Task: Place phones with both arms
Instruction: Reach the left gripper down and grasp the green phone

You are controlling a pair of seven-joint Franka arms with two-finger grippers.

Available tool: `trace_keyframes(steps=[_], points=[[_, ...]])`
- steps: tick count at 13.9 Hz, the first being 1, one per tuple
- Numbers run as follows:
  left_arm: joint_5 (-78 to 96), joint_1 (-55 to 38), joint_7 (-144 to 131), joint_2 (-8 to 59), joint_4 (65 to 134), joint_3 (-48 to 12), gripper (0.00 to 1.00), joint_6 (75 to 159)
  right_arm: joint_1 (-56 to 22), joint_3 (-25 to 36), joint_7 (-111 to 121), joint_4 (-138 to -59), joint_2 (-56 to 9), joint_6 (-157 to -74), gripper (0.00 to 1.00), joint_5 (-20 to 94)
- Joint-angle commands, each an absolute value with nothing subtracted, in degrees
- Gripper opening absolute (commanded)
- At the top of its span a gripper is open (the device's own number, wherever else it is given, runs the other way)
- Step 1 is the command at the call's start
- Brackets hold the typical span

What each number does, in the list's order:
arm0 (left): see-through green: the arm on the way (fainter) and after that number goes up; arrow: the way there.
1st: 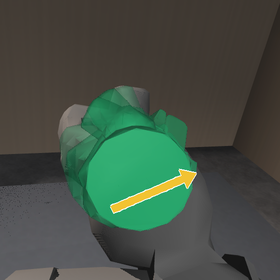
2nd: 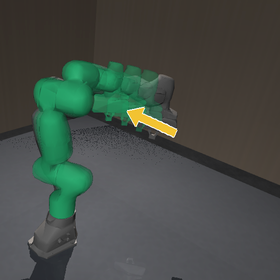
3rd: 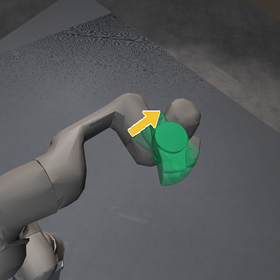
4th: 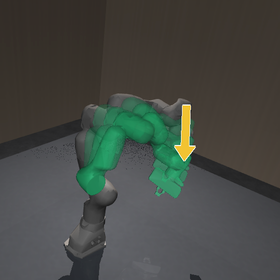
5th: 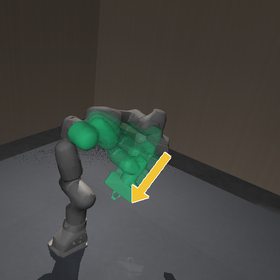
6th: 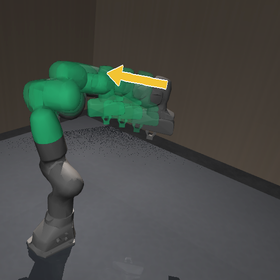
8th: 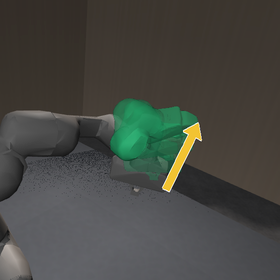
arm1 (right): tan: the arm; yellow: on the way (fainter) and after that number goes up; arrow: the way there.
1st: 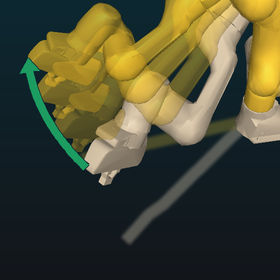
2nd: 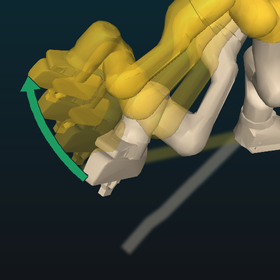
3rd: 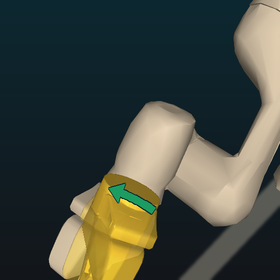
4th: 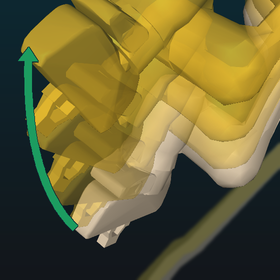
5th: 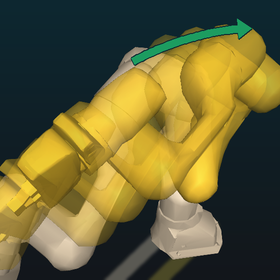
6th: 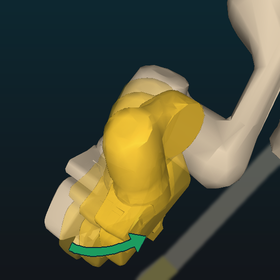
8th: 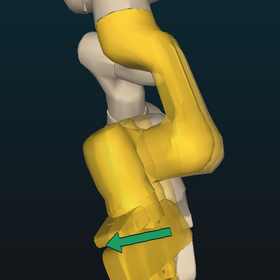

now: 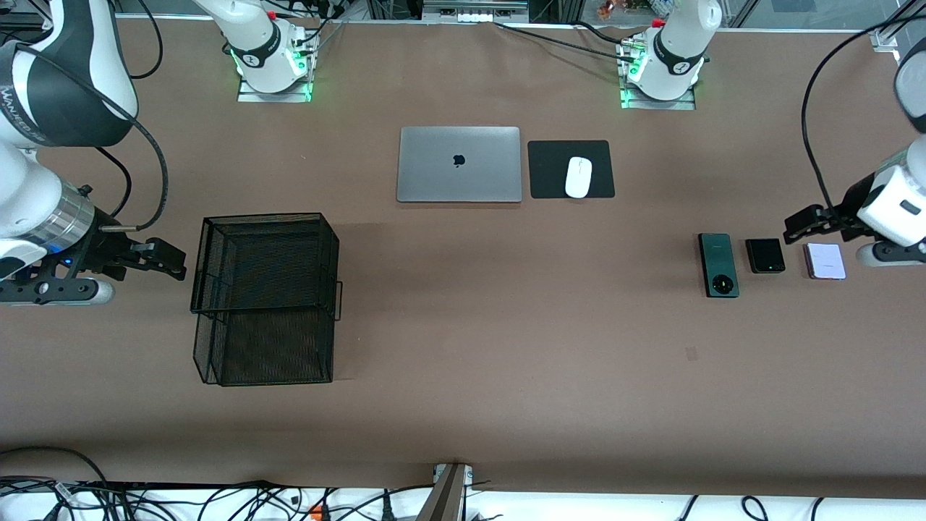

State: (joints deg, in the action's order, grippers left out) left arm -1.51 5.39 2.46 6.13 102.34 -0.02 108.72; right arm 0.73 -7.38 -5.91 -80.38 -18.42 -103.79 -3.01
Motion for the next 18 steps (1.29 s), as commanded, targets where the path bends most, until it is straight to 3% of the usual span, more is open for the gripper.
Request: trace_keyframes(steps=[1, 6, 18], points=[[-2.2, 7.2, 5.8, 4.5, 110.1, -0.3, 1.0, 117.1, 1.0, -7.6, -5.4, -78.8, -19.0, -103.1, 1.0, -3.5], [-2.3, 7.8, 6.1, 6.5, 126.1, -0.2, 1.0, 140.9, 0.8, -7.6, -9.2, -78.9, -18.5, -102.9, 1.0, -3.9], [-2.3, 8.9, 13.1, 21.1, 131.6, -0.4, 1.0, 159.5, 0.6, -7.6, -11.5, -78.9, -18.6, -102.7, 1.0, -4.2]])
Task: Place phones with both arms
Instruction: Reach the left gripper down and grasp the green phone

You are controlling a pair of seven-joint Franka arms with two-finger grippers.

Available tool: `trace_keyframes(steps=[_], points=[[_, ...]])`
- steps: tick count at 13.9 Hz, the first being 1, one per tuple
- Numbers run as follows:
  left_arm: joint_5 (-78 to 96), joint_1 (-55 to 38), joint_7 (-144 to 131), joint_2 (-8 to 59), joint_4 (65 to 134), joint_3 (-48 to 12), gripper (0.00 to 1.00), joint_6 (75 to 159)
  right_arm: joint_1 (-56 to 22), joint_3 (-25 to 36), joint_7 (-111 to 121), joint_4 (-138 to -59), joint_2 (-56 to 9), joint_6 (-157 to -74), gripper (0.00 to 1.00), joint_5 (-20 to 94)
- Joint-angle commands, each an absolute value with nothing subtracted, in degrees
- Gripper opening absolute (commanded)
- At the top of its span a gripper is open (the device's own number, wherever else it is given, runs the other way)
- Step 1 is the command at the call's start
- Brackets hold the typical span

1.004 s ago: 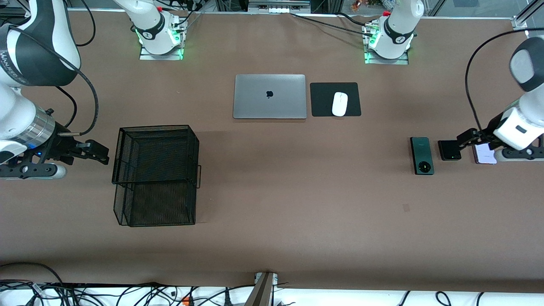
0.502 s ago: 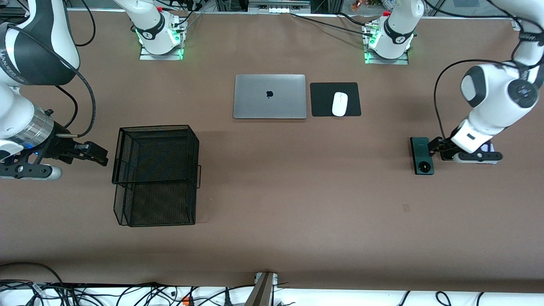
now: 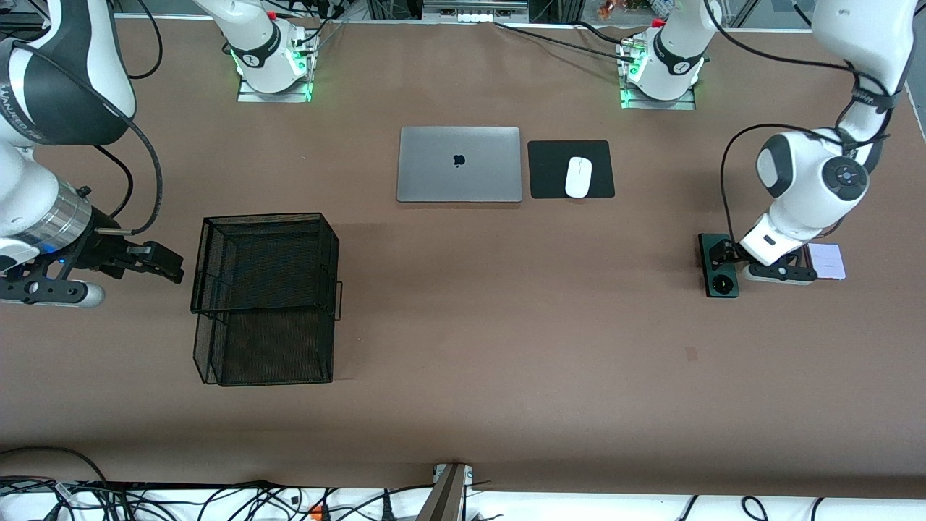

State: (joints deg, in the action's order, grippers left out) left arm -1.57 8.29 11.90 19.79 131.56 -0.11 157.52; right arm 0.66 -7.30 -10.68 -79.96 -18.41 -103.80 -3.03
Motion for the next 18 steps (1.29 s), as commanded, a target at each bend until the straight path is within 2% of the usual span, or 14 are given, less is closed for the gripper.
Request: trace_keyframes(steps=[1, 10, 16, 17, 18], points=[[-2.3, 8.9, 13.2, 21.5, 131.6, -0.4, 1.0, 159.8, 0.6, -7.6, -11.4, -78.9, -18.6, -102.7, 1.0, -4.3], [-2.1, 10.9, 11.3, 25.0, 135.6, -0.5, 1.0, 168.6, 0.6, -7.6, -11.3, -78.9, -18.6, -102.8, 1.0, -4.4], [-2.1, 10.5, 8.3, 26.4, 135.6, -0.6, 1.0, 169.1, 0.6, -7.6, -11.2, -78.9, -18.6, -102.8, 1.0, -4.4], [-2.1, 10.4, 8.3, 26.6, 135.5, -0.6, 0.84, 169.1, 0.6, -7.6, -11.2, -78.9, -18.6, -102.8, 1.0, -4.3], [-2.1, 10.3, 8.3, 26.9, 135.4, -0.6, 0.61, 169.0, 0.6, -7.6, -11.2, -78.9, -18.6, -102.8, 1.0, -4.3]])
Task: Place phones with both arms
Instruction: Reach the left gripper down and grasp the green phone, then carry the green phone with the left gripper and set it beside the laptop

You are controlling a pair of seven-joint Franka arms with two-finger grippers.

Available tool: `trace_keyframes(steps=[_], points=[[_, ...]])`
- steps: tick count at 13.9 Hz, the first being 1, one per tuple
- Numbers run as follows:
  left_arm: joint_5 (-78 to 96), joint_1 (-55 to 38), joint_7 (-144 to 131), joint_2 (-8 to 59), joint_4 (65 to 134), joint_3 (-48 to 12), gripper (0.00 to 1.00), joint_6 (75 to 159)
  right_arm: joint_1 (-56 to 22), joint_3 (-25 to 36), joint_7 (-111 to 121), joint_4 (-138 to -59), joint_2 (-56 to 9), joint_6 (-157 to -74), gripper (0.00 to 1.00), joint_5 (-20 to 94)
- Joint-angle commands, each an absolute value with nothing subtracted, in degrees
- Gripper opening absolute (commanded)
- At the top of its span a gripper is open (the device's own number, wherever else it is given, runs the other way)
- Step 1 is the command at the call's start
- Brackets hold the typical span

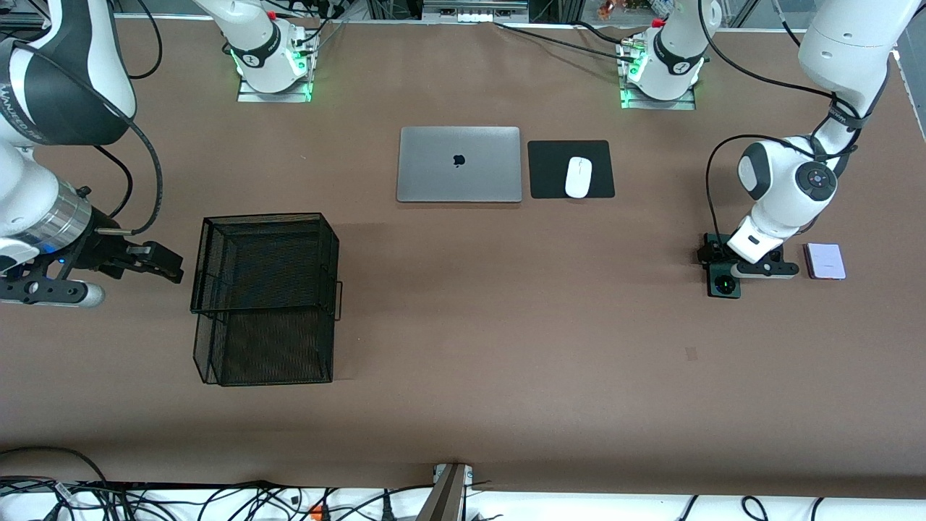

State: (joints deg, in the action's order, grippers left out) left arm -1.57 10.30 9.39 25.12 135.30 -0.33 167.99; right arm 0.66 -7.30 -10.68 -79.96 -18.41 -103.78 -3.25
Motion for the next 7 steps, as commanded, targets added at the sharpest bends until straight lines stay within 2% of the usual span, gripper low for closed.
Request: trace_keyframes(steps=[1, 3, 5, 7], points=[[-2.1, 10.3, 8.3, 27.2, 135.3, -0.6, 0.45, 169.0, 0.6, -7.6, -11.2, -78.9, -18.6, -102.8, 1.0, -4.3], [-2.1, 10.2, 8.3, 27.3, 135.2, -0.6, 0.2, 169.0, 0.6, -7.6, -11.2, -78.9, -18.6, -102.8, 1.0, -4.3], [-2.1, 9.8, 8.3, 27.5, 134.7, -0.7, 0.03, 168.9, 0.6, -7.6, -11.2, -78.9, -18.6, -102.8, 1.0, -4.3], [-2.1, 9.5, 8.3, 27.2, 133.4, -1.0, 0.0, 167.7, 0.6, -7.6, -11.2, -78.9, -18.6, -102.8, 1.0, -4.3]])
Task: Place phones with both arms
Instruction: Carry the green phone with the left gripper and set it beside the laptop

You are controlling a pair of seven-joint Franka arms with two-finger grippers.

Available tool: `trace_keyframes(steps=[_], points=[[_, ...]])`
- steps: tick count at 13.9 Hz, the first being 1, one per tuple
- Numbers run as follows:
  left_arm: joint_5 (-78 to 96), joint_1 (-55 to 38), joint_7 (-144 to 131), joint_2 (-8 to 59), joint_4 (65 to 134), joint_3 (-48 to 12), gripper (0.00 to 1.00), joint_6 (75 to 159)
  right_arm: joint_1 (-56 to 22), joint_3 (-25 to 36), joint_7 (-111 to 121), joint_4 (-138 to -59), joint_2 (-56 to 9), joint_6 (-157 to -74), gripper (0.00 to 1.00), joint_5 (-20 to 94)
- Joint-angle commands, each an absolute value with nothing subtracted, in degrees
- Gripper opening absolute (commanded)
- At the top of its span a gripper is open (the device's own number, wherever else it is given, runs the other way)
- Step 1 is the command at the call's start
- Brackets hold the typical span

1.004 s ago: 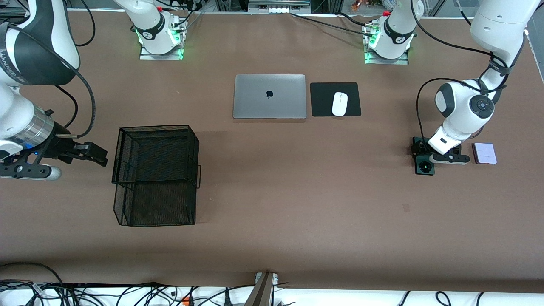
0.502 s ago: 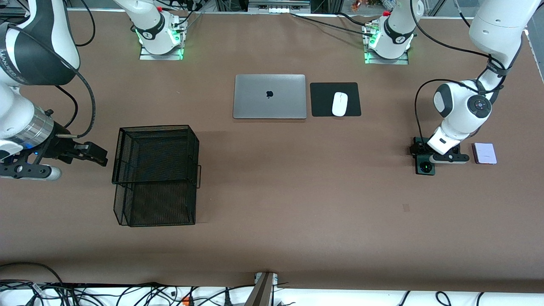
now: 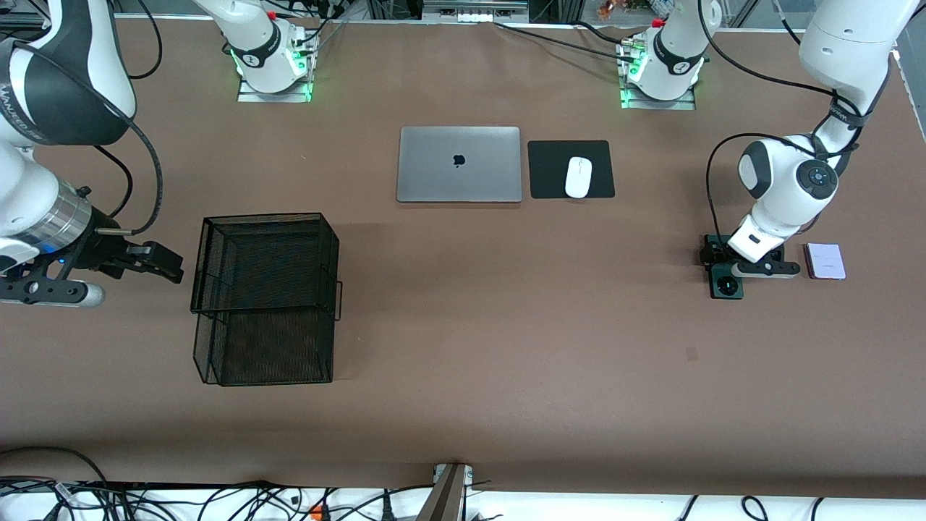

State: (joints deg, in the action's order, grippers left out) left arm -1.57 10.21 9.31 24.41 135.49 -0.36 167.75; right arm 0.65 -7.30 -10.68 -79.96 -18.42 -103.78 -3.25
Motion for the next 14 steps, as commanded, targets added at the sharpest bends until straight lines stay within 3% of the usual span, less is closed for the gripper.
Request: trace_keyframes(steps=[1, 8, 10, 14], points=[[-2.1, 9.5, 8.3, 26.7, 132.6, -1.1, 0.0, 166.7, 0.6, -7.6, -11.2, -78.9, -18.6, -102.8, 1.0, -4.3], [-2.1, 9.4, 5.7, 24.0, 122.0, -3.8, 0.0, 148.0, 0.6, -7.6, -11.2, -78.9, -18.6, -102.9, 1.0, -4.3], [-2.0, 8.3, 3.5, 25.1, 118.8, -4.5, 0.0, 146.7, 0.6, -7.6, -11.2, -78.9, -18.6, -102.9, 1.0, -4.3], [-1.8, -2.9, -13.7, 31.4, 110.4, -4.3, 0.0, 146.5, 0.6, -7.6, -11.3, -78.9, -18.6, -102.9, 1.0, -4.3]])
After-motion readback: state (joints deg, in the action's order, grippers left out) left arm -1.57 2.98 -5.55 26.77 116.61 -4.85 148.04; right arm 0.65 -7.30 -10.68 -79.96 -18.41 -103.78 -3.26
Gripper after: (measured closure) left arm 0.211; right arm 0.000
